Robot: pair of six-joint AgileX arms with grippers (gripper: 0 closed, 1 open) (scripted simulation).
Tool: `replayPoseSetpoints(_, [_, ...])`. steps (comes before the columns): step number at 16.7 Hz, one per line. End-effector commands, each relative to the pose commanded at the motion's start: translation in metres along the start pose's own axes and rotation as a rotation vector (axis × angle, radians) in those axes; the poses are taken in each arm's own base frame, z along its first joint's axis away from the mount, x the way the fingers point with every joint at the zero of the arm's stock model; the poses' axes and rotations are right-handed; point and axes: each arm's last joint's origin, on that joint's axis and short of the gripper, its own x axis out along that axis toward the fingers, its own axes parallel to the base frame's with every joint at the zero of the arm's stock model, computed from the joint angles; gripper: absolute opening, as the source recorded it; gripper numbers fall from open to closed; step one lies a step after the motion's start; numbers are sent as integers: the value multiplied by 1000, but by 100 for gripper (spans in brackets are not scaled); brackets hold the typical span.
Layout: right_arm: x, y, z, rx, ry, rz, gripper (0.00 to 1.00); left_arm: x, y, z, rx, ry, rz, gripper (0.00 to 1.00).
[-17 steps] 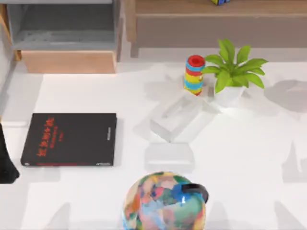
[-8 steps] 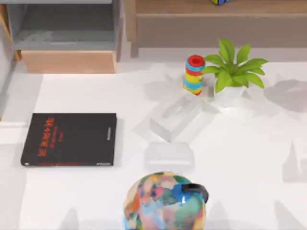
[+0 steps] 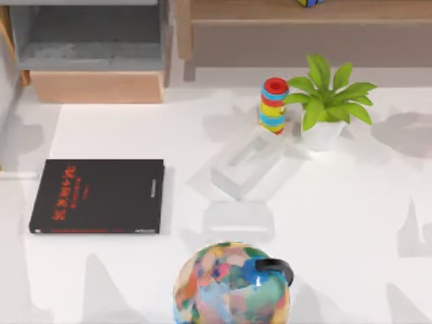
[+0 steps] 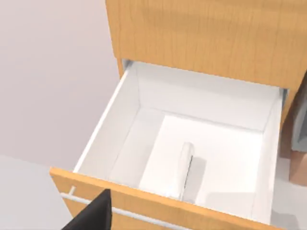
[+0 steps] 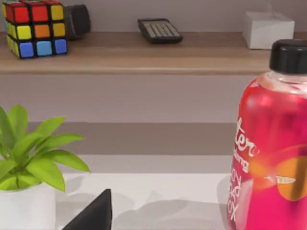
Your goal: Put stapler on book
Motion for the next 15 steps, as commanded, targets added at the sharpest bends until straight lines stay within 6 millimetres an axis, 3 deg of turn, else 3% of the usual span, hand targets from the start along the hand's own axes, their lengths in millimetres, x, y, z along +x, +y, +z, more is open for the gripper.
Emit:
replayPoseSetpoints(3, [0, 0, 0, 0, 0, 0, 100, 52, 26, 69, -16, 118, 52, 100])
replayPoseSetpoints(6, [0, 0, 0, 0, 0, 0, 100, 136, 44, 98, -1, 280, 56, 100])
replayPoseSetpoints(8, [0, 0, 0, 0, 0, 0, 100, 198, 48, 90, 26, 421, 32, 100])
replayPoseSetpoints(11, [0, 0, 0, 0, 0, 0, 100, 272, 40, 55, 83, 642, -33, 100])
replayPoseSetpoints(15, [0, 0, 0, 0, 0, 0, 100, 331, 17, 1, 164, 885, -135, 100])
